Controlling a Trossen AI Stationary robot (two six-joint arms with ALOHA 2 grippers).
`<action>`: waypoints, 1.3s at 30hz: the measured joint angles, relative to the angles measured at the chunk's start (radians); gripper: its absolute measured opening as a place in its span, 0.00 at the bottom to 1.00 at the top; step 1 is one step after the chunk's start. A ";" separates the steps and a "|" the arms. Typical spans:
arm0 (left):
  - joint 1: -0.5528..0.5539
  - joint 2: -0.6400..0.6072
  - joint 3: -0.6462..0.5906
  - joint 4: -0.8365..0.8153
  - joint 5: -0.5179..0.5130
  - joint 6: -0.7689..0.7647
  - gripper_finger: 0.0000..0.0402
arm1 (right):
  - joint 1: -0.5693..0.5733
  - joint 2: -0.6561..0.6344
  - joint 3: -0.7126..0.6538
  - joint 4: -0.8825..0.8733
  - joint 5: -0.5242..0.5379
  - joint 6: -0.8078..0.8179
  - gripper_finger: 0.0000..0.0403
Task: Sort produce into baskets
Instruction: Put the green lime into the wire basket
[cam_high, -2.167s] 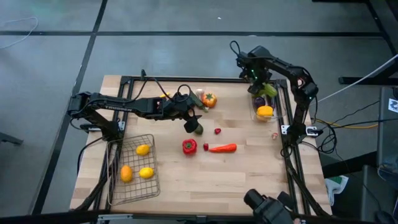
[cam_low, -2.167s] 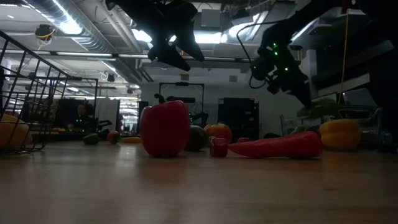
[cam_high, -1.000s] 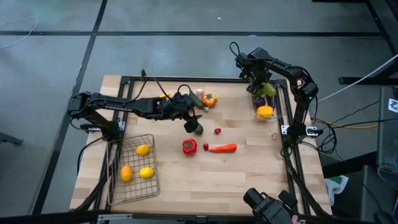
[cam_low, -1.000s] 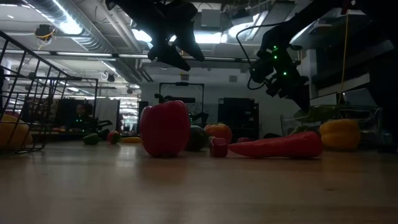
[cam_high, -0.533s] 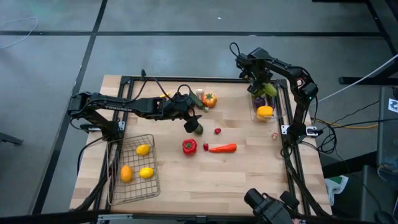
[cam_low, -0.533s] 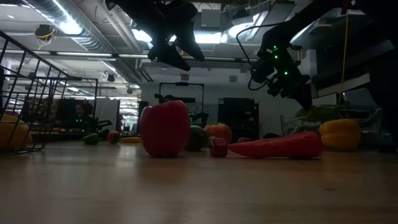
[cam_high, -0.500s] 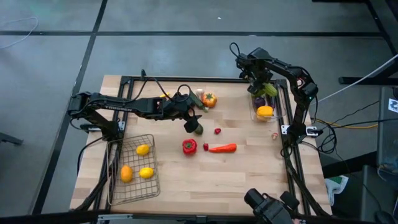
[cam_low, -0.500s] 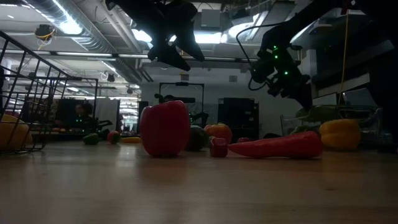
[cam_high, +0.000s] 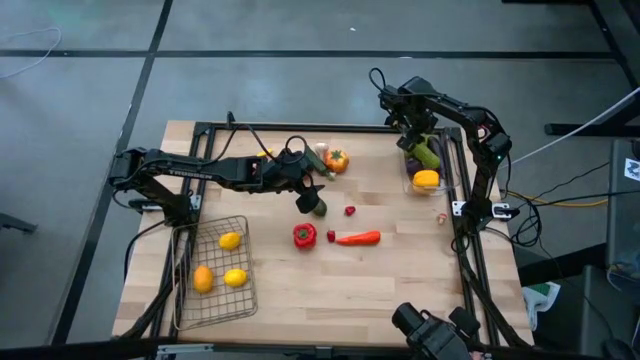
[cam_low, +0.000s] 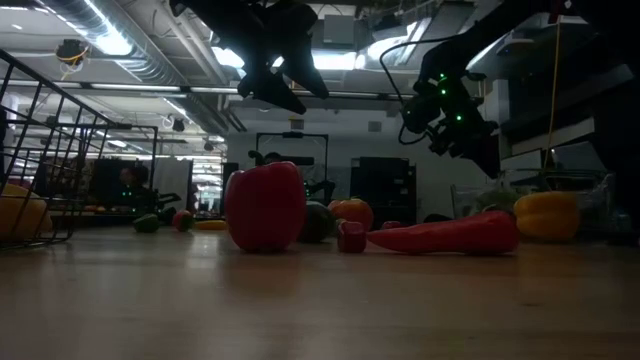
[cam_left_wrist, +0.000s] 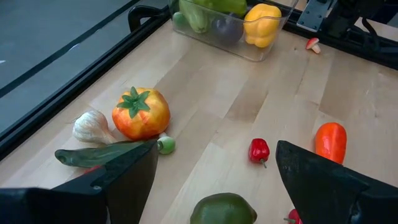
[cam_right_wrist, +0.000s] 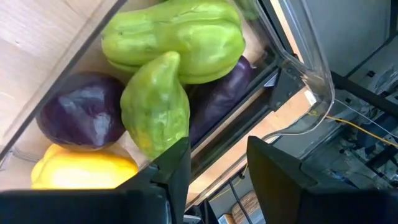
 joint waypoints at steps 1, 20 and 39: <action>0.000 0.000 0.000 0.000 0.000 0.000 0.80 | 0.000 0.000 0.000 -0.003 -0.001 0.000 0.38; -0.023 0.000 0.000 0.004 0.040 0.062 0.80 | 0.001 -0.024 0.000 -0.040 -0.009 -0.056 0.38; -0.067 0.068 0.002 0.186 0.106 0.221 0.79 | 0.136 -0.310 0.001 -0.033 -0.068 -0.055 0.38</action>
